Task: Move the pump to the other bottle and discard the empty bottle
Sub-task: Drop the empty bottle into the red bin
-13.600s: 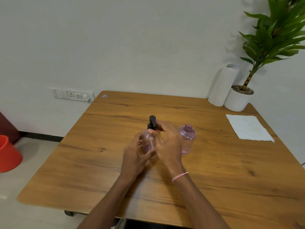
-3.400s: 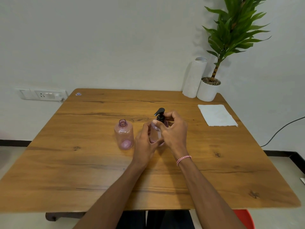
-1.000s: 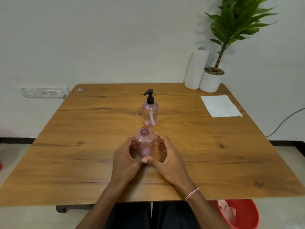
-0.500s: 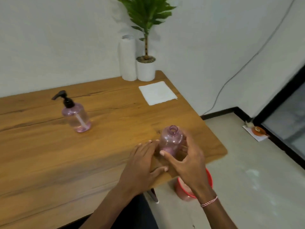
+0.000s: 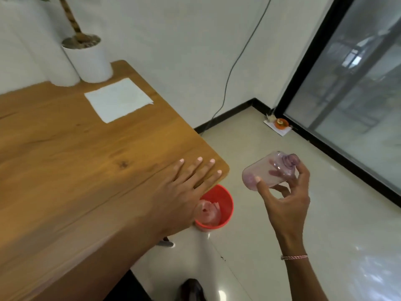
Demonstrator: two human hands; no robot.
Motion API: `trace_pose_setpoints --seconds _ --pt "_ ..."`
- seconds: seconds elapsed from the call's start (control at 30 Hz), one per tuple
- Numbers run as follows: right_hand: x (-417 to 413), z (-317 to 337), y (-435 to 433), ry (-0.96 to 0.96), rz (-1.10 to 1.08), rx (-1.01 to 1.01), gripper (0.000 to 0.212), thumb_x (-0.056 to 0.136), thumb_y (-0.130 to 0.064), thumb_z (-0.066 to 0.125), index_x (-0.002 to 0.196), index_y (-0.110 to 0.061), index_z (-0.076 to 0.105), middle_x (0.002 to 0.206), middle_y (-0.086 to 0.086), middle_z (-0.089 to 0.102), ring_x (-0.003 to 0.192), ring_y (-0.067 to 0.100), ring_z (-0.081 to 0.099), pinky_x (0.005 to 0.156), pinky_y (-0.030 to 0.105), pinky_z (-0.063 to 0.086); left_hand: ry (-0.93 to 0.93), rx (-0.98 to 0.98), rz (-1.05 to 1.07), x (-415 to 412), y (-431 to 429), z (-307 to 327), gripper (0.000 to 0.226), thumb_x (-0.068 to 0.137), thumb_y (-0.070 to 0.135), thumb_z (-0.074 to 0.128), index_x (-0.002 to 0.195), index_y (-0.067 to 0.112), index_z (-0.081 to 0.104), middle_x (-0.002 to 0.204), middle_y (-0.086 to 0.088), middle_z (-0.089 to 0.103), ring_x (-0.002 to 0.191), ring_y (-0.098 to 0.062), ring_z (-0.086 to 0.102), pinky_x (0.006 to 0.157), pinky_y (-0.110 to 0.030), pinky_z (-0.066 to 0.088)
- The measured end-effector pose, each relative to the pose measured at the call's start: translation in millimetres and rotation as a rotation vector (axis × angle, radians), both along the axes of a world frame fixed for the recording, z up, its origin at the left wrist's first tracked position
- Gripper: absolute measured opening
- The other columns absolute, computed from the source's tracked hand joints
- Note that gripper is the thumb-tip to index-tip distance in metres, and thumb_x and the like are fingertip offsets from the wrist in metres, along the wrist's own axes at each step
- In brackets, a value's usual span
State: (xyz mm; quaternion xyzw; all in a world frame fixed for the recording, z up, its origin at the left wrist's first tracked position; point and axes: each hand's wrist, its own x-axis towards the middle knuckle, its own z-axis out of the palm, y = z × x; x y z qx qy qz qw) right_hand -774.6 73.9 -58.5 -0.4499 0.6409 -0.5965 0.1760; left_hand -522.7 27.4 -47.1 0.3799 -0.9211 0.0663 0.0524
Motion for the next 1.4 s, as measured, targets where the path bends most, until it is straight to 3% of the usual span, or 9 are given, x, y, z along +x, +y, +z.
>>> trace_pose_setpoints --seconds 0.2,0.3,0.43,0.67,0.83,0.97,1.13,1.27,1.4 --pt "-4 -104 -19 0.033 -0.019 0.303 0.084 0.073 -0.018 0.097 0.14 -0.026 0.047 0.121 -0.01 0.065 0.099 0.004 0.065 0.082 0.033 0.061 0.007 0.009 -0.094 -36 -16 -3 0.074 0.091 0.02 0.02 0.163 0.006 0.031 0.172 -0.012 0.027 0.158 -0.028 0.03 0.123 -0.051 0.036" --pt "7 -163 -30 0.087 0.065 0.494 0.085 0.072 -0.019 0.094 0.143 -0.027 0.049 0.127 -0.005 0.065 0.107 0.013 0.065 0.089 0.027 0.05 -0.012 -0.004 -0.11 -34 -18 -4 0.078 0.087 0.015 0.018 0.164 0.007 0.026 0.173 -0.012 0.024 0.16 -0.029 0.026 0.124 -0.051 0.035" --pt "27 -221 -41 0.099 0.09 0.677 0.065 0.079 -0.026 0.085 0.135 -0.022 0.052 0.129 0.004 0.062 0.112 0.03 0.066 0.086 0.034 0.051 -0.025 -0.024 -0.123 -32 -17 -3 0.081 0.084 0.01 0.015 0.163 0.006 0.029 0.172 -0.013 0.028 0.159 -0.03 0.028 0.124 -0.051 0.035" --pt "42 -252 -57 0.127 0.115 0.777 0.06 0.084 -0.031 0.083 0.134 -0.017 0.052 0.133 0.009 0.061 0.114 0.035 0.064 0.086 0.036 0.048 -0.048 -0.029 -0.126 -30 -21 -6 0.084 0.081 0.01 0.015 0.164 0.007 0.029 0.172 -0.013 0.027 0.159 -0.03 0.027 0.124 -0.051 0.036" --pt "39 -252 -61 0.135 0.162 0.838 0.08 0.086 -0.023 0.082 0.154 -0.014 0.041 0.151 0.011 0.052 0.129 0.036 0.059 0.101 0.041 0.048 -0.046 0.011 -0.112 -29 -20 -6 0.089 0.077 0.004 0.021 0.166 0.009 0.019 0.175 -0.01 0.018 0.162 -0.027 0.017 0.128 -0.048 0.029" --pt "35 -239 -58 0.13 0.121 0.789 0.068 0.092 -0.026 0.076 0.151 -0.016 0.044 0.146 0.01 0.055 0.127 0.034 0.06 0.101 0.043 0.049 -0.037 0.04 -0.105 -30 -20 -3 0.091 0.077 0.005 0.024 0.167 0.01 0.015 0.176 -0.009 0.014 0.163 -0.025 0.013 0.13 -0.047 0.025" --pt "36 -201 -51 0.118 0.118 0.565 0.046 0.089 -0.022 0.081 0.13 -0.023 0.061 0.125 -0.005 0.068 0.106 0.017 0.069 0.091 0.04 0.059 0.063 0.08 -0.075 -29 -16 2 0.082 0.083 0.019 0.02 0.163 0.01 0.033 0.171 -0.007 0.032 0.159 -0.027 0.029 0.125 -0.049 0.034" --pt "42 -136 -42 0.024 0.084 0.311 0.027 0.096 -0.021 0.074 0.121 -0.029 0.067 0.115 -0.014 0.072 0.102 0.008 0.071 0.083 0.03 0.061 0.13 0.058 0.023 -27 -12 5 0.069 0.087 0.029 0.038 0.15 0.007 0.054 0.156 -0.01 0.055 0.142 -0.032 0.054 0.11 -0.052 0.048" --pt "52 -61 -35 0.009 -0.018 0.06 0.018 0.099 -0.016 0.071 0.115 -0.023 0.07 0.107 -0.01 0.074 0.096 0.009 0.072 0.073 0.018 0.057 0.141 0.021 0.163 -22 -8 3 0.06 0.09 0.041 0.064 0.142 0.012 0.061 0.147 -0.006 0.063 0.129 -0.028 0.062 0.101 -0.051 0.051"
